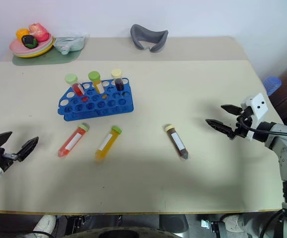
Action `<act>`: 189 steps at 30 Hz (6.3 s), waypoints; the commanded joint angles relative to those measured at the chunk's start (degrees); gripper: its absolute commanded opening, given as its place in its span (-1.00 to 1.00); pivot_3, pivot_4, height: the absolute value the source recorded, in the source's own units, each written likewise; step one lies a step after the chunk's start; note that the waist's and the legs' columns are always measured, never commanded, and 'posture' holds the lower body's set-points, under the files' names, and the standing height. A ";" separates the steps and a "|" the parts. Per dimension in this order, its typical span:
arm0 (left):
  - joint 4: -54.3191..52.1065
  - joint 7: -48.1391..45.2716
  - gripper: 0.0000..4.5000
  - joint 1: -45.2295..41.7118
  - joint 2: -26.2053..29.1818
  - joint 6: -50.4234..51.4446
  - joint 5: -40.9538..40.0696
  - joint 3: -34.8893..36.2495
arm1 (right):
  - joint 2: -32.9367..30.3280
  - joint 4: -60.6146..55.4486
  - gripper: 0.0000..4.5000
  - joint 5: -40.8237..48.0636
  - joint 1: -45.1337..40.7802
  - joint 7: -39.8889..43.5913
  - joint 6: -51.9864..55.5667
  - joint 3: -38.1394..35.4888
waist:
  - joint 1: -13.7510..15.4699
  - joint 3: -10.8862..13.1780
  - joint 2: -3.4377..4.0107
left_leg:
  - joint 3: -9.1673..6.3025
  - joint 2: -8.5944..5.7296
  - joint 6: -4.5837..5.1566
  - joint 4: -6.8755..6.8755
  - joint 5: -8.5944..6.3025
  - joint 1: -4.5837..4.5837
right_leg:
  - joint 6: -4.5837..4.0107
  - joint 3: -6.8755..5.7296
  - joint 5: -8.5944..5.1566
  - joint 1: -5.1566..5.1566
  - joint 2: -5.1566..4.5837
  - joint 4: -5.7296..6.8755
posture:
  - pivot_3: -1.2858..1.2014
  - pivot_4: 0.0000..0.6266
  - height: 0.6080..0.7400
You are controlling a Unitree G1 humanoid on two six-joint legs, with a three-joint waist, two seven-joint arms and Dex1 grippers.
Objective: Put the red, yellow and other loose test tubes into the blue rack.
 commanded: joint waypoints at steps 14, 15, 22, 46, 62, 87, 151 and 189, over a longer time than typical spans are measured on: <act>-3.67 2.36 0.99 -2.90 -0.73 0.58 -1.47 -0.78 | 1.48 -3.84 1.00 -0.99 -1.72 -3.13 0.81 1.82 | 0.11 0.00 0.01 | 0.00 0.00 0.00 0.02 0.00 -0.02 | 0.00 0.00 0.00 0.00 -0.01 0.00 | 0.03 -0.52 1.00; -3.48 2.31 0.99 -4.14 -0.59 0.50 -1.45 -1.88 | 1.62 -5.14 1.00 -0.88 -1.45 -3.95 1.75 1.95 | 0.18 -0.01 0.01 | 0.00 -0.01 0.00 0.02 0.00 -0.02 | 0.00 0.00 0.00 0.00 -0.02 0.00 | 0.03 -0.52 1.00; -2.49 0.70 0.99 -12.51 -0.33 2.08 -1.64 -11.92 | 0.67 -16.66 1.00 2.33 0.79 -8.88 10.16 -1.33 | 0.15 -0.01 0.02 | -0.01 -0.01 0.00 0.03 0.00 -0.02 | 0.01 -0.01 0.01 0.00 -0.01 0.02 | 0.03 -0.52 1.00; -4.45 -17.36 0.99 -19.68 4.96 -2.36 -0.03 -32.31 | 4.60 -30.25 1.00 49.89 -21.48 -72.81 67.95 15.89 | 0.13 0.00 0.02 | -0.04 0.01 0.03 0.02 -0.01 -0.28 | -0.01 -0.02 0.01 -0.25 0.00 0.01 | 0.03 -0.52 1.00; -8.63 -18.06 0.99 -12.53 2.89 -5.37 0.15 -33.37 | 1.98 -16.83 1.00 86.12 -27.82 -122.76 41.88 40.64 | 0.02 0.00 0.03 | -0.04 0.04 0.06 0.07 -0.03 -0.37 | -0.01 0.01 0.01 -0.35 0.03 0.06 | 0.03 -0.52 1.00; -7.59 -18.86 0.99 -10.27 2.29 -9.41 2.52 -34.43 | -7.06 -14.40 1.00 86.12 -31.54 -108.59 49.77 49.73 | 0.19 -0.04 0.02 | -0.05 0.04 0.11 0.05 -0.05 -0.38 | -0.03 -0.01 0.00 -0.34 0.03 0.00 | 0.03 -0.52 1.00; -1.11 1.26 1.00 -14.81 -14.63 -19.68 2.28 -23.97 | 52.59 23.45 -0.65 -20.03 -30.31 -45.35 -35.78 34.99 | -1.12 -0.08 0.12 | -0.11 0.05 -0.21 0.09 0.13 -0.84 | -0.06 -0.10 0.06 -0.94 0.03 0.34 | 0.03 -0.52 1.00; -9.00 4.28 1.00 -16.80 -8.16 -6.29 -0.68 -24.71 | 49.33 6.77 0.97 -16.71 -25.63 -33.23 -30.40 25.40 | -1.16 -0.08 0.13 | -0.10 0.04 -0.28 0.12 0.17 -0.62 | -0.07 -0.04 0.05 -0.92 0.03 0.77 | 0.03 -0.52 1.00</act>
